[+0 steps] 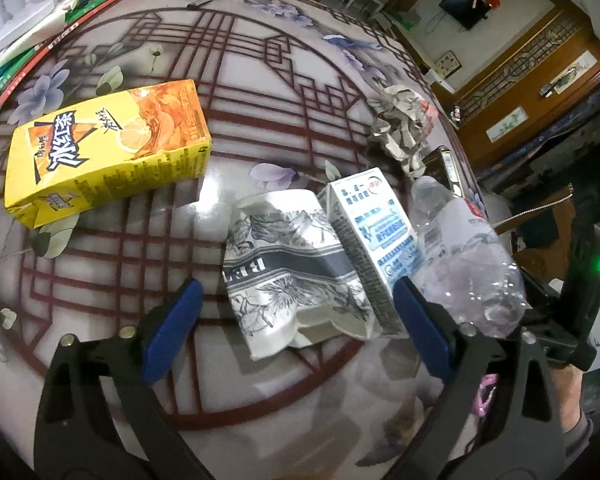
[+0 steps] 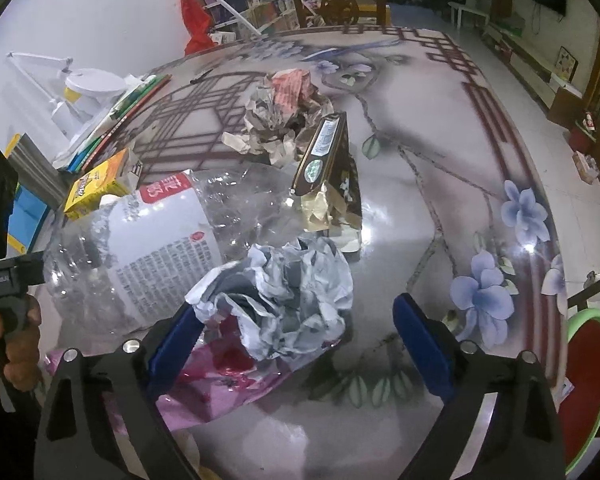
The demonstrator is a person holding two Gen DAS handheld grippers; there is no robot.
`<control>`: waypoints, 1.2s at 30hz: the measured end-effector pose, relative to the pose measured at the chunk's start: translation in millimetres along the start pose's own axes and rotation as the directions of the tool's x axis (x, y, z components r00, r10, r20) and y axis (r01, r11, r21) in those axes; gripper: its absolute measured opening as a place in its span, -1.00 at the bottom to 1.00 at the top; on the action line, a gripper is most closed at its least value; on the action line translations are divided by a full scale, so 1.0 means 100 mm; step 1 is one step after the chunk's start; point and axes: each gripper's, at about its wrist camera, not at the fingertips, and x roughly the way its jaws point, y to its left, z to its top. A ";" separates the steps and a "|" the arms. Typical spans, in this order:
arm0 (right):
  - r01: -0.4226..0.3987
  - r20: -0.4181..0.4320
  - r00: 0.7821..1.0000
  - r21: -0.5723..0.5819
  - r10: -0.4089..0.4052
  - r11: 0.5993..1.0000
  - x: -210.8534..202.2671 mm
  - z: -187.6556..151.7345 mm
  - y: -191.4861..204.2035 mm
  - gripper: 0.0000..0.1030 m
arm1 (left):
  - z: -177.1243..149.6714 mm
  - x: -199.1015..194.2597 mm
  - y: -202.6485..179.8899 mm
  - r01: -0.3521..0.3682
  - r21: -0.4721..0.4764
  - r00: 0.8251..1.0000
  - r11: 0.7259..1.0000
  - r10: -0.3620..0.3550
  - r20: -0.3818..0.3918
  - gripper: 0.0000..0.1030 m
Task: Collect trash
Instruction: 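Grasp the grey-white patterned wrapper with the left tool while the right tool grasps crumpled foil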
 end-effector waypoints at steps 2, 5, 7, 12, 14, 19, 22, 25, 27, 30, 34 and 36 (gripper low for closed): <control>-0.006 -0.006 1.000 0.005 0.006 1.000 0.05 0.00 0.00 0.65 | 0.02 0.06 0.04 0.019 -0.022 1.000 1.000 -0.019 -0.007 0.72; -0.012 -0.004 1.000 0.000 0.012 1.000 0.07 0.00 0.01 0.53 | 0.03 0.10 0.05 0.018 -0.017 1.000 1.000 -0.018 0.002 0.67; -0.012 0.003 1.000 -0.009 0.012 1.000 0.06 0.00 0.03 0.47 | 0.03 0.10 0.05 0.019 -0.017 1.000 1.000 -0.019 0.011 0.61; -0.007 0.018 1.000 -0.025 0.008 1.000 0.05 0.00 0.06 0.36 | 0.04 0.12 0.01 0.017 0.007 1.000 1.000 -0.017 0.021 0.32; -0.011 0.022 1.000 -0.020 0.011 1.000 0.05 0.00 0.05 0.33 | 0.04 0.13 -0.01 0.019 0.017 1.000 1.000 -0.019 0.022 0.30; -0.010 0.034 0.999 -0.018 0.011 1.000 0.01 -0.01 0.05 0.27 | 0.01 0.08 -0.04 0.002 0.028 0.999 1.000 -0.003 0.034 0.28; -0.010 0.043 0.999 -0.011 0.011 1.000 -0.04 -0.02 0.04 0.27 | -0.01 0.01 -0.07 -0.003 0.033 0.999 0.999 0.001 0.054 0.28; -0.006 0.065 0.998 0.004 0.006 1.000 -0.12 -0.03 0.00 0.27 | -0.03 -0.08 -0.08 0.003 0.028 0.997 1.000 -0.005 0.075 0.28; -0.003 0.081 0.997 0.019 0.002 1.000 -0.18 -0.04 -0.03 0.27 | -0.05 -0.13 -0.09 0.002 0.025 0.996 1.000 -0.004 0.087 0.28; -0.006 0.102 0.995 0.036 0.002 0.999 -0.27 -0.06 -0.05 0.27 | -0.10 -0.19 -0.10 -0.013 0.033 0.995 0.999 0.009 0.099 0.28; -0.014 0.126 0.992 0.049 0.007 0.999 -0.37 -0.08 -0.06 0.27 | -0.18 -0.29 -0.08 -0.020 0.032 0.994 0.999 0.016 0.105 0.28; -0.020 0.141 0.990 0.054 0.012 0.998 -0.46 -0.09 -0.05 0.27 | -0.22 -0.36 -0.11 -0.031 0.051 0.993 0.998 0.025 0.114 0.28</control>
